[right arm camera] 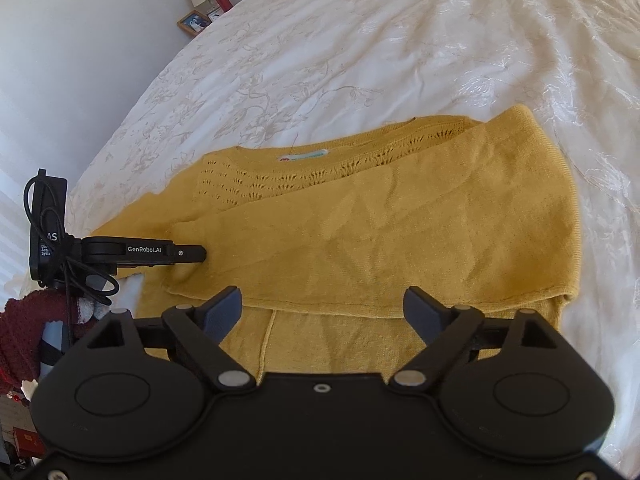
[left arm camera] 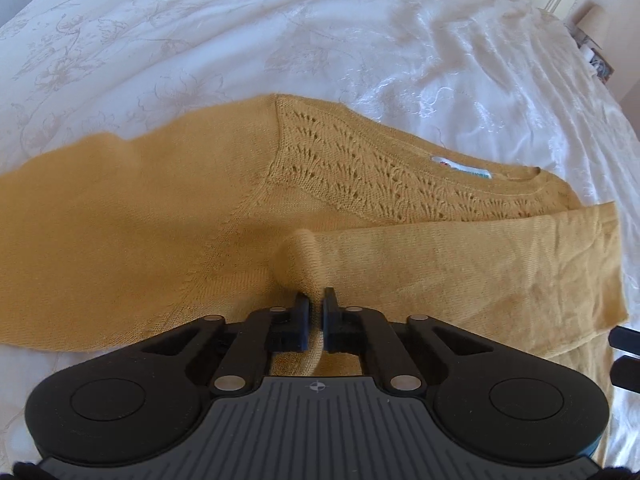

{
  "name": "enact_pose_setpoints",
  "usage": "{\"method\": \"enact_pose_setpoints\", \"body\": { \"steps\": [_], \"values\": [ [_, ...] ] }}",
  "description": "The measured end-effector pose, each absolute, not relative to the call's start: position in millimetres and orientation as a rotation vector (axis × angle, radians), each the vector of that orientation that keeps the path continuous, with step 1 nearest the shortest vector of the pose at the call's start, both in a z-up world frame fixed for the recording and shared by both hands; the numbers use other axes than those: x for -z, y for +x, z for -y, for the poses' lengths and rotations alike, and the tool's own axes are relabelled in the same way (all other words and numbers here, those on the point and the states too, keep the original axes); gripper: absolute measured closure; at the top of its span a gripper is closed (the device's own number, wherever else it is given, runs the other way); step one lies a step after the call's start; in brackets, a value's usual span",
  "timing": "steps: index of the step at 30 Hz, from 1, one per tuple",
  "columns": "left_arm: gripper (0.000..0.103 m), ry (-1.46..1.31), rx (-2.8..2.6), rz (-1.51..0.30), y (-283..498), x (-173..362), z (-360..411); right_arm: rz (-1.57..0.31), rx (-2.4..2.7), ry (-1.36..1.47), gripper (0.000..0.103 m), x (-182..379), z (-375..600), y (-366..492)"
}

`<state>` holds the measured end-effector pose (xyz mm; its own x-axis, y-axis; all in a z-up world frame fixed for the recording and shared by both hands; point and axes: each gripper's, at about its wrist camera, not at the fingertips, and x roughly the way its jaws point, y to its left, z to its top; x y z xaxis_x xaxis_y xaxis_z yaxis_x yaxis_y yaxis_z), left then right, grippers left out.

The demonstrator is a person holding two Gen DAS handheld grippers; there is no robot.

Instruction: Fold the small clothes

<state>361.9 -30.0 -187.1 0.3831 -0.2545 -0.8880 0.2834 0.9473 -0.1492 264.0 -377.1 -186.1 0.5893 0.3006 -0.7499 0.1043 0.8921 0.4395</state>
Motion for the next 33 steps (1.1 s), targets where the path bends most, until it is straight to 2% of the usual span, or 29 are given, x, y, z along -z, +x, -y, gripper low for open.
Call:
{"method": "enact_pose_setpoints", "body": {
  "steps": [4, 6, 18, 19, 20, 21, 22, 23, 26, 29, 31, 33],
  "values": [
    [0.097, 0.097, 0.31, -1.003, 351, 152, 27, -0.933, -0.106, 0.462, 0.01, 184, 384, 263],
    [0.097, 0.099, 0.286, -0.998, 353, 145, 19, -0.928, -0.093, 0.453, 0.01, 184, 391, 263],
    [0.096, 0.168, 0.251, -1.128, 374, 188, 5, -0.866, 0.107, 0.516, 0.011, 185, 491, 314],
    [0.095, 0.172, 0.249, -1.137, 376, 193, 5, -0.875, 0.118, 0.537, 0.023, 189, 502, 322],
    [0.095, 0.174, 0.247, -1.142, 377, 196, 5, -0.895, 0.127, 0.556, 0.04, 195, 513, 329],
    [0.095, 0.174, 0.246, -1.144, 378, 198, 6, -0.919, 0.143, 0.566, 0.046, 201, 521, 335],
    [0.095, 0.173, 0.246, -1.148, 379, 199, 5, -0.944, 0.161, 0.562, 0.06, 206, 527, 340],
    [0.095, 0.175, 0.247, -1.151, 380, 200, 5, -0.971, 0.171, 0.548, 0.068, 212, 530, 345],
    [0.095, 0.186, 0.258, -1.15, 380, 202, 6, -1.019, 0.156, 0.567, 0.067, 225, 536, 351],
    [0.095, 0.198, 0.268, -1.138, 378, 204, 5, -0.992, 0.117, 0.623, 0.062, 228, 536, 347],
    [0.095, 0.207, 0.273, -1.13, 376, 205, 7, -0.985, 0.109, 0.642, 0.054, 231, 534, 345],
    [0.095, 0.211, 0.274, -1.128, 376, 205, 8, -0.981, 0.102, 0.677, 0.051, 235, 534, 344]
  ]
}}
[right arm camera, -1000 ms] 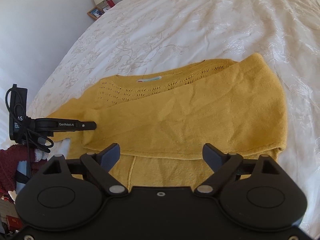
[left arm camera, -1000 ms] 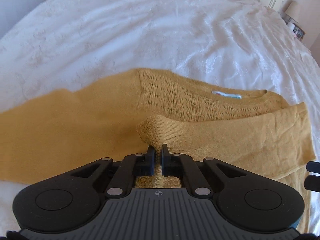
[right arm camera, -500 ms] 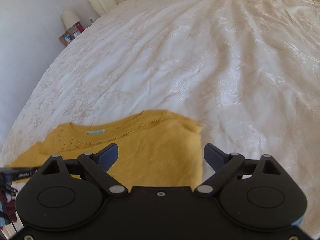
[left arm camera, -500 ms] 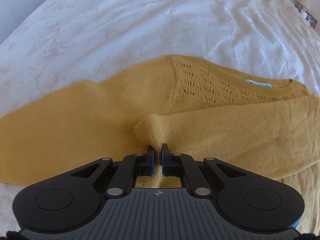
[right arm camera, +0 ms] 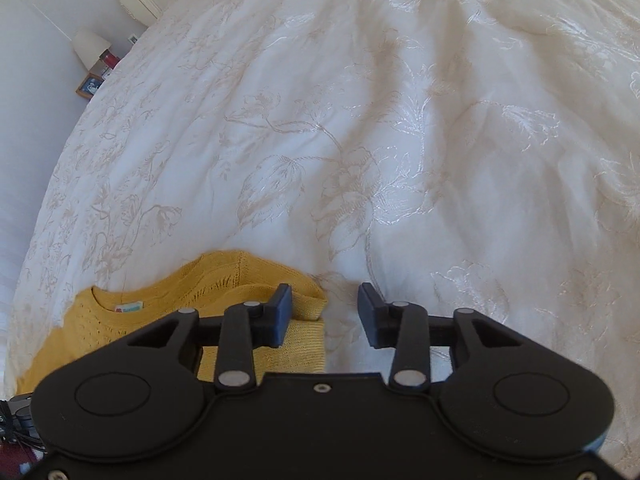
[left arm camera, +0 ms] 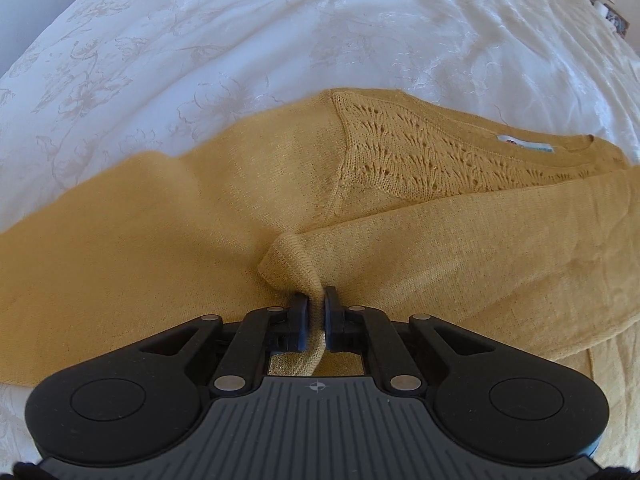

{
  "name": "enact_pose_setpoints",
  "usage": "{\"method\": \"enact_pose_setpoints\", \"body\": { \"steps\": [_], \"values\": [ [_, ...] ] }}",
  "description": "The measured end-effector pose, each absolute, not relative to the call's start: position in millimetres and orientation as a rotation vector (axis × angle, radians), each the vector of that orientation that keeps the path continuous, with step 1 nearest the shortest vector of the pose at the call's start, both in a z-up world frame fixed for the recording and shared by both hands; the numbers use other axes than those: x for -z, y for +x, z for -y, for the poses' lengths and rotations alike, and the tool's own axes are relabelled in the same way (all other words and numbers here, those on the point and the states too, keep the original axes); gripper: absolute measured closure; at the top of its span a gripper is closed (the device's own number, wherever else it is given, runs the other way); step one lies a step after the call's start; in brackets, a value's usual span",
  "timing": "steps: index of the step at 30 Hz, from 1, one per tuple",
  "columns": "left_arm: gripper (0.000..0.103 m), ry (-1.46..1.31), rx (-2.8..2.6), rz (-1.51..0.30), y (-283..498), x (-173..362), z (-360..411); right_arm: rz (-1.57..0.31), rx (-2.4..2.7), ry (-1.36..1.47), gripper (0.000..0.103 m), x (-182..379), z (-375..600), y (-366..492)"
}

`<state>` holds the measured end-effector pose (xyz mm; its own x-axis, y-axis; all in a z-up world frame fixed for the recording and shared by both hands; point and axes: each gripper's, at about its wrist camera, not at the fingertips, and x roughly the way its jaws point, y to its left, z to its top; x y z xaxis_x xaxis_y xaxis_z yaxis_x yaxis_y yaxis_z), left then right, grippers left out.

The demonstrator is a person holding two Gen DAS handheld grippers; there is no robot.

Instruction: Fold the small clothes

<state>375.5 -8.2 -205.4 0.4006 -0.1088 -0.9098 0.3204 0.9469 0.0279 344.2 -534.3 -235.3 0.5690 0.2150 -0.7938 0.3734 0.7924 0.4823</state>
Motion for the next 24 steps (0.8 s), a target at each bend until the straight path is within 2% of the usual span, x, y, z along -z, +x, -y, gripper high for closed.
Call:
{"method": "enact_pose_setpoints", "body": {
  "steps": [1, 3, 4, 9, 12, 13, 14, 16, 18, 19, 20, 22, 24],
  "values": [
    [0.095, 0.21, 0.274, -1.129, 376, 206, 8, -0.985, 0.098, 0.687, 0.052, 237, 534, 345],
    [0.095, 0.203, 0.274, -1.129, 376, 206, 8, -1.003, 0.076, 0.691, 0.064, 240, 533, 348],
    [0.095, 0.199, 0.275, -1.129, 376, 206, 7, -1.013, 0.069, 0.674, 0.095, 239, 532, 351],
    [0.095, 0.175, 0.28, -1.128, 377, 206, 4, -0.994, 0.13, 0.51, 0.094, 216, 531, 373],
    [0.095, 0.166, 0.278, -1.131, 377, 205, 4, -1.003, 0.163, 0.458, 0.098, 218, 534, 386],
    [0.095, 0.164, 0.277, -1.133, 377, 205, 5, -1.006, 0.175, 0.46, 0.094, 219, 536, 387],
    [0.095, 0.162, 0.276, -1.136, 377, 205, 5, -1.001, 0.195, 0.471, 0.086, 219, 539, 387],
    [0.094, 0.156, 0.278, -1.138, 378, 204, 5, -0.966, 0.205, 0.473, 0.083, 212, 537, 380],
    [0.094, 0.14, 0.276, -1.139, 379, 204, 4, -0.944, 0.171, 0.448, 0.052, 204, 527, 370],
    [0.093, 0.129, 0.276, -1.138, 381, 206, 2, -0.942, 0.149, 0.425, 0.03, 201, 518, 368],
    [0.092, 0.119, 0.276, -1.136, 381, 206, 1, -0.938, 0.122, 0.399, 0.015, 199, 507, 362],
    [0.09, 0.103, 0.276, -1.132, 382, 206, 0, -0.948, 0.084, 0.349, 0.014, 197, 486, 351],
    [0.083, 0.089, 0.283, -1.129, 382, 206, 0, -0.989, 0.078, 0.295, 0.002, 202, 468, 342]
  ]
}}
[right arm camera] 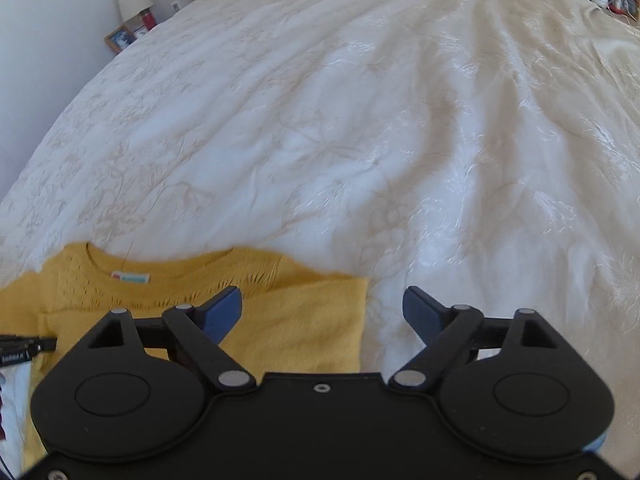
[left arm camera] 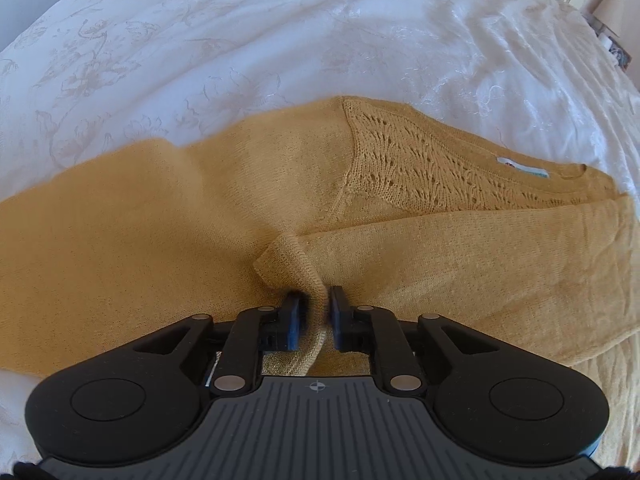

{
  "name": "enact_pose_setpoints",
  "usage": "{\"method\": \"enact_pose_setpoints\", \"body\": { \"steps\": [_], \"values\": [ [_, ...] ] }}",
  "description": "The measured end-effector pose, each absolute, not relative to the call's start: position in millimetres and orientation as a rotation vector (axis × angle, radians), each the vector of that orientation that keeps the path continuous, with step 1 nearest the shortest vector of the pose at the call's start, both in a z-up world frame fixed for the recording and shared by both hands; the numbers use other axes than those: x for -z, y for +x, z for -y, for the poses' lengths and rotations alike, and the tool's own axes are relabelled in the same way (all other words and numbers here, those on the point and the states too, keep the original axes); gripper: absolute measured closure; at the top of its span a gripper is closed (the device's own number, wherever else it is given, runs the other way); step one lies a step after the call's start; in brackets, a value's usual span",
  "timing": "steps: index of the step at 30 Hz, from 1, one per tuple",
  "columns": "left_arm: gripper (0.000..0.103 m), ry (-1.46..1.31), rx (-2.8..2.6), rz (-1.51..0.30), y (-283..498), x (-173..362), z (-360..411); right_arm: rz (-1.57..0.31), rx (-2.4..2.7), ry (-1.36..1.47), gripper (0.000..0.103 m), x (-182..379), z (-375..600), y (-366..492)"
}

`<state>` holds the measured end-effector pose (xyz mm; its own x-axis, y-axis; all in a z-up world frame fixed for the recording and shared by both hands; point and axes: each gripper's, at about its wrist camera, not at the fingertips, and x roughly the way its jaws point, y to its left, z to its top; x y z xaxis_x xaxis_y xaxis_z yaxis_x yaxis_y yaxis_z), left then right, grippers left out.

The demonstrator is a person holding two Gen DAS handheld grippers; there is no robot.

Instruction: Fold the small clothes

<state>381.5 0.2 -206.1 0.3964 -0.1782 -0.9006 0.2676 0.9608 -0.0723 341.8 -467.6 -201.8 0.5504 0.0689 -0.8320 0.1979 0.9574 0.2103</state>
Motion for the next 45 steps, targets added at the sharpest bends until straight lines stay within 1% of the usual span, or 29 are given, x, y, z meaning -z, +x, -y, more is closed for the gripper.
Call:
{"method": "enact_pose_setpoints", "body": {
  "steps": [1, 6, 7, 8, 9, 10, 11, 13, 16, 22, 26, 31, 37, 45],
  "values": [
    [0.08, 0.085, 0.286, -1.129, 383, 206, 0, -1.015, 0.071, 0.275, 0.0, 206, 460, 335],
    [0.073, 0.1, 0.289, -1.144, 387, 204, 4, -1.119, 0.179, 0.218, 0.0, 232, 457, 311],
    [0.067, 0.094, 0.293, -1.15, 388, 203, 4, -1.136, 0.232, 0.214, 0.0, 237, 465, 306],
    [0.054, 0.083, 0.303, -1.156, 390, 202, 4, -1.151, 0.287, 0.232, 0.0, 242, 476, 301],
    [0.045, 0.063, 0.324, -1.165, 392, 201, 4, -1.151, 0.327, 0.273, 0.0, 244, 487, 295],
    [0.023, 0.046, 0.344, -1.174, 392, 200, 4, -1.149, 0.365, 0.303, 0.0, 243, 495, 291],
    [0.009, 0.046, 0.339, -1.176, 390, 199, 4, -1.146, 0.395, 0.326, 0.0, 241, 502, 287],
    [0.008, 0.072, 0.306, -1.155, 383, 192, 2, -1.134, 0.423, 0.353, 0.0, 233, 509, 281],
    [0.008, 0.056, 0.288, -1.14, 371, 180, -7, -1.065, 0.37, 0.406, 0.0, 214, 510, 271],
    [0.007, 0.058, 0.23, -1.134, 332, 159, -35, -0.987, 0.226, 0.465, 0.0, 184, 467, 249],
    [0.005, 0.033, 0.172, -1.136, 303, 151, -59, -0.992, 0.13, 0.473, 0.0, 178, 431, 236],
    [0.004, -0.012, 0.103, -1.138, 280, 144, -93, -1.023, 0.021, 0.451, 0.0, 176, 381, 218],
    [0.004, 0.042, 0.153, -1.095, 301, 140, -91, -1.048, -0.01, 0.438, 0.0, 175, 342, 212],
    [0.004, 0.187, 0.288, -1.067, 357, 161, -43, -1.053, 0.004, 0.409, 0.0, 166, 309, 209]
  ]
}}
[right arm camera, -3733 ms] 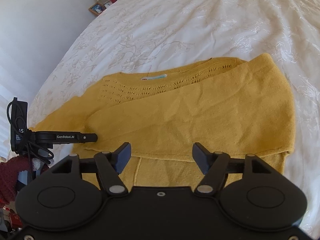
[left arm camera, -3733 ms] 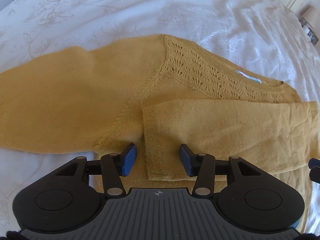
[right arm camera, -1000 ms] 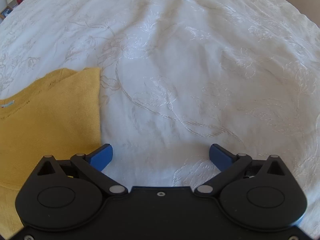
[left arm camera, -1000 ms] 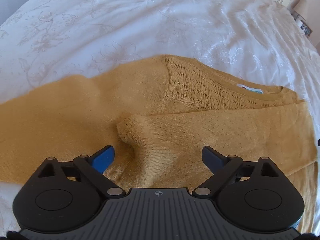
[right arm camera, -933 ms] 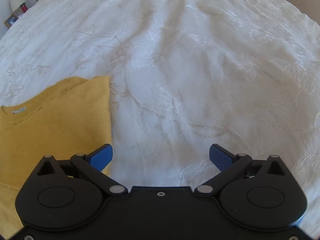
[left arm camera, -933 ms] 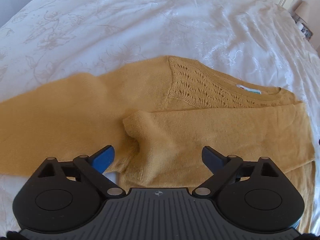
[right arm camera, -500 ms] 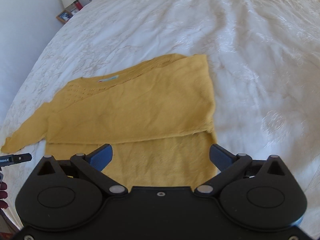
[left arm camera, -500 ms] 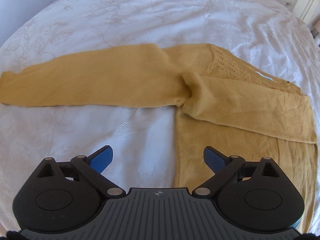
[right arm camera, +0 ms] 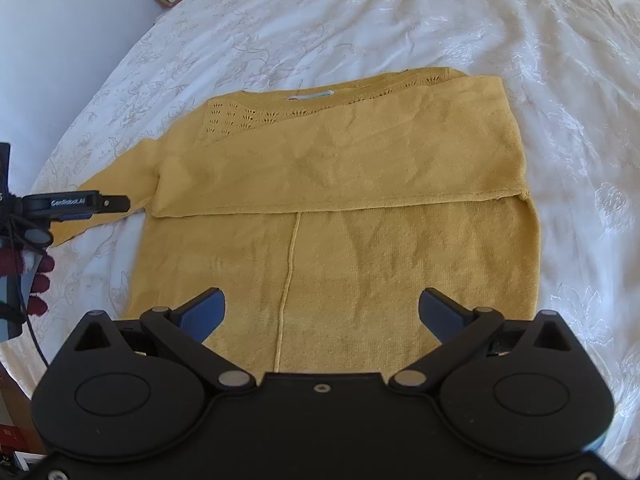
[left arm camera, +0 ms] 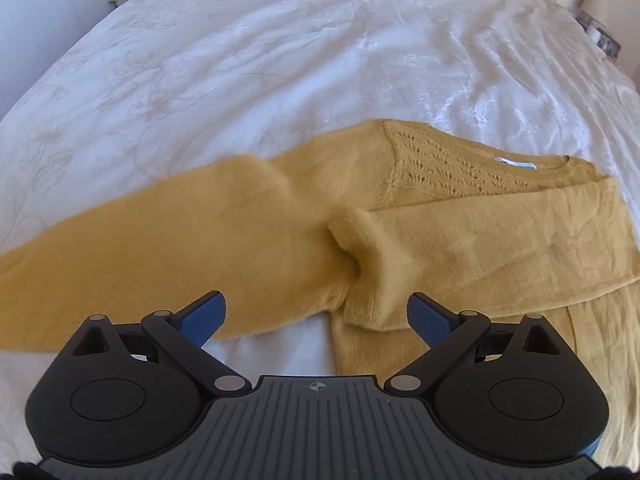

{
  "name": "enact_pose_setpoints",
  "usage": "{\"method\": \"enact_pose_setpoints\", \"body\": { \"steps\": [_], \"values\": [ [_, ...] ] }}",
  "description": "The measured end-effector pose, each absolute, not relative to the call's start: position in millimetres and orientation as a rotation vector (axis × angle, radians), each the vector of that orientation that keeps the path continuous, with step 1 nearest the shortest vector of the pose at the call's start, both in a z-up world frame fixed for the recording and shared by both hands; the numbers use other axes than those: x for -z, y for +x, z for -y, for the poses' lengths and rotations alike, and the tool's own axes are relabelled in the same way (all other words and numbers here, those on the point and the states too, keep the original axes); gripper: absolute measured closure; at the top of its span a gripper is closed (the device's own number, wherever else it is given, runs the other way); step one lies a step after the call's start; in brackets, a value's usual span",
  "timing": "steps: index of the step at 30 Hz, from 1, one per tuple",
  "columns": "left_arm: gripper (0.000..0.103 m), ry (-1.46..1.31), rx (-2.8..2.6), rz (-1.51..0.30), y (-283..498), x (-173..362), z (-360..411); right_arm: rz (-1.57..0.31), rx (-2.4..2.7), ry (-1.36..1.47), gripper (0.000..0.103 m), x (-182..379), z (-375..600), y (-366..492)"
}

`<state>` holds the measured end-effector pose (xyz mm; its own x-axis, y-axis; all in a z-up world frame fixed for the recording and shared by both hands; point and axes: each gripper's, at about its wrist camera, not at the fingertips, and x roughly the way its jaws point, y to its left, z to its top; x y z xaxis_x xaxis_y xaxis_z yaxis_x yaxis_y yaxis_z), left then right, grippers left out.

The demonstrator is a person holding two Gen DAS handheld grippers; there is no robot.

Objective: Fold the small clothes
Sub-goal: 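Move the left tool to the other sleeve cuff, then grasp the other sleeve cuff with the left tool and lift it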

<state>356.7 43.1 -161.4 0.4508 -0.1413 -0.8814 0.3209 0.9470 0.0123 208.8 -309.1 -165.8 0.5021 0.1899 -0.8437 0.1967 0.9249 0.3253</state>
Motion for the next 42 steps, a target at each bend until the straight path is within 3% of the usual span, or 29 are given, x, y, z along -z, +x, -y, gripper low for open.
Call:
{"method": "enact_pose_setpoints", "body": {
  "steps": [10, 16, 24, 33, 42],
  "values": [
    [0.004, 0.395, 0.105, -1.064, 406, 190, -48, -1.069, 0.055, 0.447, 0.0, 167, 291, 225],
    [0.004, 0.169, 0.001, -1.0, 405, 155, -128, -1.072, 0.019, 0.432, 0.0, 166, 281, 249],
    [0.004, -0.105, -0.125, -0.944, 349, 126, -240, -1.067, -0.082, 0.395, 0.0, 160, 256, 280],
    [0.004, -0.312, -0.261, -0.926, 330, 133, -338, -1.092, -0.175, 0.343, 0.0, 155, 218, 307],
    [0.005, -0.389, -0.215, -0.951, 363, 158, -374, -1.11, -0.218, 0.293, 0.0, 152, 192, 321]
  ]
}}
